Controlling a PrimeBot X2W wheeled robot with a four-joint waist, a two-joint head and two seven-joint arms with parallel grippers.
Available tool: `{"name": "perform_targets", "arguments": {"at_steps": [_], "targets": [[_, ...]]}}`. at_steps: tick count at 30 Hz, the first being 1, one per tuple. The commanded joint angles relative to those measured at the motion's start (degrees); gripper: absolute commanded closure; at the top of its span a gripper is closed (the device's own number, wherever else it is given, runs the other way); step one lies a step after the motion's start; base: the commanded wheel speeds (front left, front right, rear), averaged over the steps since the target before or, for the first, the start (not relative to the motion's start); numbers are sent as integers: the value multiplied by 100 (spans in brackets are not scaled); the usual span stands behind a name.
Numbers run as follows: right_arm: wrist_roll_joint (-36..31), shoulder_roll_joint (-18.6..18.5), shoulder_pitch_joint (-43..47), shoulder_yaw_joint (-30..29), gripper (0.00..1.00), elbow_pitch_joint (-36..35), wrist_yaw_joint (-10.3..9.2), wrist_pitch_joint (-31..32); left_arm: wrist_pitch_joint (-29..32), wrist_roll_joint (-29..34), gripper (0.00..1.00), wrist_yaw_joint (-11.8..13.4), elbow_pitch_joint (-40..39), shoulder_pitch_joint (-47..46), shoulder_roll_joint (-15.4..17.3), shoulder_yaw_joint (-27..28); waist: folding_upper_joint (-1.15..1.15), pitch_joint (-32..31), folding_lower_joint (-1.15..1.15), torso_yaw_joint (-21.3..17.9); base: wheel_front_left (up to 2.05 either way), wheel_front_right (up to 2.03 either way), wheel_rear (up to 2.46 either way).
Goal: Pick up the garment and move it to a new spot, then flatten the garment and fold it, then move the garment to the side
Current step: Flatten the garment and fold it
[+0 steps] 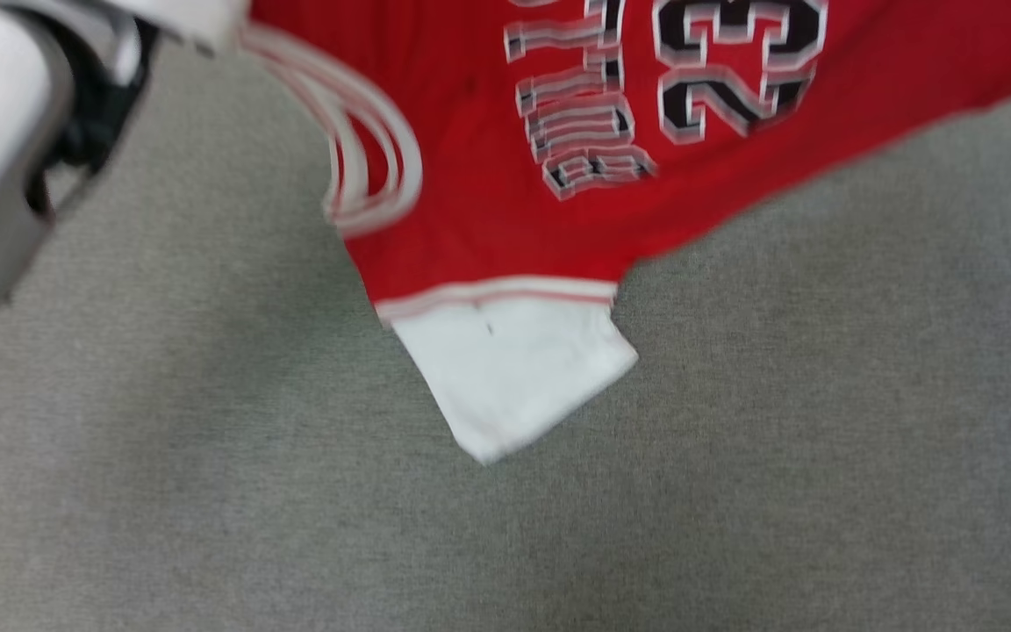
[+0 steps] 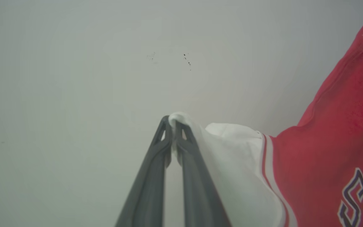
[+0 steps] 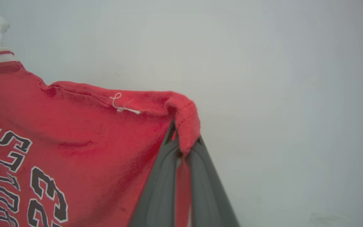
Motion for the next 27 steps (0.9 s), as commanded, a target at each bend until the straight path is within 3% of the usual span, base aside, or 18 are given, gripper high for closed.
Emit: {"name": "perform_targets", "arguments": {"at_steps": [1, 8, 16, 22, 27], "targets": [[-147, 107, -414, -55, 100, 124, -7, -16, 44, 109, 100, -104, 175, -464, -77, 83, 0, 505, 0, -122, 0, 0, 0], [-876, 329, -2088, -15, 100, 846, -7, -112, 74, 453, 100, -559, 1111, -2298, -495, 301, 0, 1249, 0, -148, 0, 0, 0], [-1417, 587, -3678, 135, 100, 1729, -7, -498, -170, 608, 100, -794, 2076, -3826, -934, 573, 0, 1800, 0, -105, 0, 0, 0], [-1511, 771, -4353, 446, 100, 2459, -6, -853, -286, 666, 100, -954, 2588, -4252, -1103, 530, 0, 1968, 0, -25, 0, 0, 0], [-1371, 905, -4514, 781, 100, 3014, -7, -1161, -370, 597, 100, -962, 2772, -3975, -1168, 489, 0, 2032, 0, 32, 0, 0, 0]]}}
